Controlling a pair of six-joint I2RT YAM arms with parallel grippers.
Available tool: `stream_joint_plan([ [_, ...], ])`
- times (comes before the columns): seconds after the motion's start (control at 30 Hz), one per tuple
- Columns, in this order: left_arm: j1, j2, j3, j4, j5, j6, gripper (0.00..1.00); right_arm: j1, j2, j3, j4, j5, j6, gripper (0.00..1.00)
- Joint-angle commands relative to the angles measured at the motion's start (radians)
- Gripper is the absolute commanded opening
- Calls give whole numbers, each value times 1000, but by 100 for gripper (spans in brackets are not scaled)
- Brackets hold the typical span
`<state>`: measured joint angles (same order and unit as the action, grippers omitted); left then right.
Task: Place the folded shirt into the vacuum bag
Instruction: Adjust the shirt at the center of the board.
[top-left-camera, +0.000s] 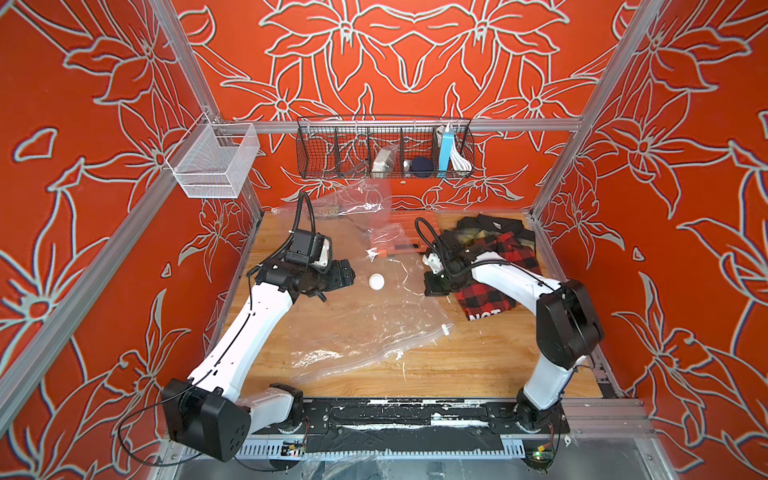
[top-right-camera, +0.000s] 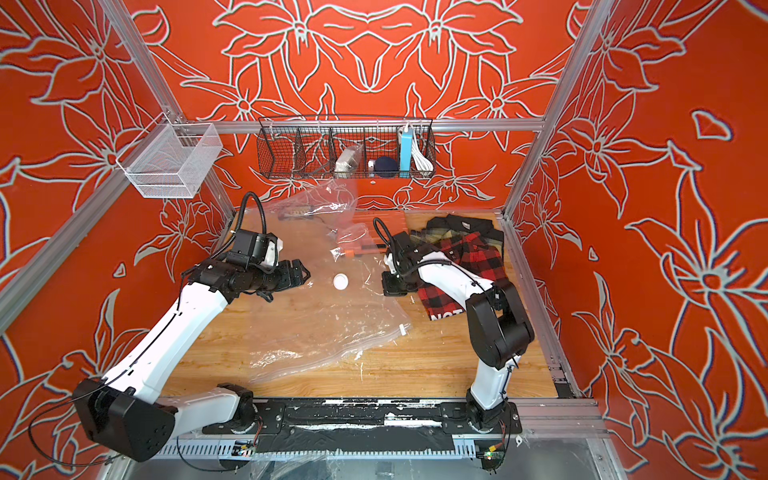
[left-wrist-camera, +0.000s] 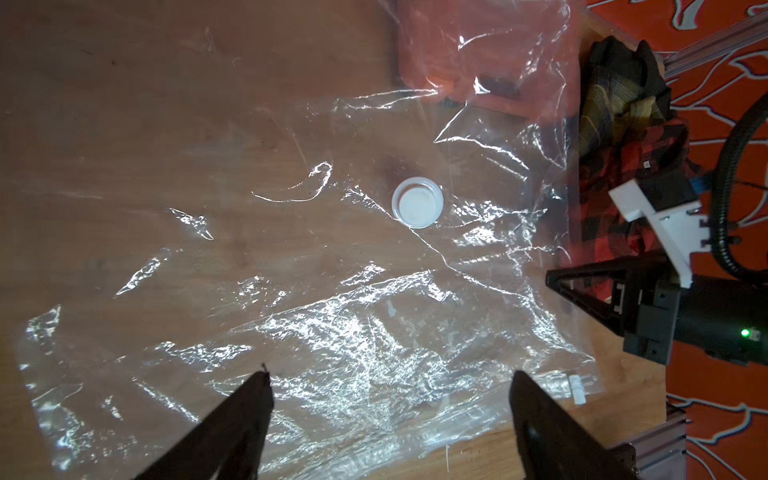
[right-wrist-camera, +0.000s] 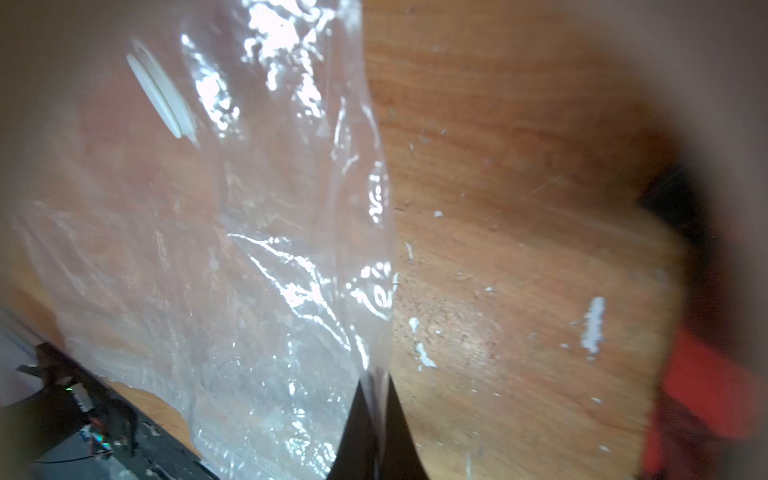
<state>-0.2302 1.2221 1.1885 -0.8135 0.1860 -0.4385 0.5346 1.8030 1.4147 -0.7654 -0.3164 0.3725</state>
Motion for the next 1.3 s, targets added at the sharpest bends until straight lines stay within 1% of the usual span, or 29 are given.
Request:
stream_joint_plan([
  [0.0, -13, -9, -15, 15, 14, 28, 89, 0, 45, 46, -110, 17, -62, 2],
  [0.03, -17, -5, -21, 28, 16, 23, 89, 3, 50, 34, -68, -37, -39, 3],
  [0.07, -24, 2, -21, 39, 19, 15, 88, 8, 60, 34, -32, -63, -18, 3],
  [0.13, -45, 23, -14, 52, 19, 10, 88, 10, 91, 59, 5, -46, 16, 3],
  [0.23, -77, 52, 1, 46, 7, 21, 88, 4, 157, 157, -51, 51, -8, 3],
  [0.3, -86, 61, 0, 32, 3, 30, 88, 0, 198, 235, -136, 167, -58, 3],
  [0.37, -87, 55, -18, 31, -1, 33, 88, -5, 217, 278, -188, 246, -90, 3],
  [0.4, -87, 53, -29, 35, -1, 32, 88, -10, 219, 284, -198, 253, -94, 3],
  [0.43, -87, 51, -35, 41, 1, 32, 88, -10, 216, 284, -194, 233, -91, 3],
  [0.5, -86, 57, -40, 50, 2, 29, 88, -10, 202, 256, -160, 140, -65, 4],
  [0.6, -87, 72, -23, 58, 7, 22, 88, -10, 170, 172, -64, 1, 19, 4],
  [0.67, -89, 79, -11, 61, 9, 21, 88, -10, 155, 128, -12, -20, 66, 4],
  [0.77, -92, 89, 9, 56, 9, 27, 88, -10, 152, 115, 11, -36, 96, 6],
  [0.9, -95, 87, 25, 52, 4, 31, 88, -9, 128, 98, 31, -83, 108, 12],
  [0.93, -95, 87, 24, 55, 4, 32, 88, -10, 122, 93, 34, -87, 109, 14],
  [1.0, -99, 88, 22, 60, 4, 29, 88, -12, 109, 96, 8, -78, 106, 32],
  [1.1, -118, 97, 30, 62, -2, 28, 88, -17, 51, 78, -17, -44, 103, 49],
  [1.17, -139, 103, 38, 66, -23, 32, 88, -33, -9, 44, -33, -5, 104, 57],
  [1.23, -168, 110, 45, 76, -48, 36, 88, -61, -78, 0, -56, 36, 112, 62],
  [1.27, -186, 115, 50, 86, -55, 36, 88, -76, -120, -26, -72, 82, 114, 65],
])
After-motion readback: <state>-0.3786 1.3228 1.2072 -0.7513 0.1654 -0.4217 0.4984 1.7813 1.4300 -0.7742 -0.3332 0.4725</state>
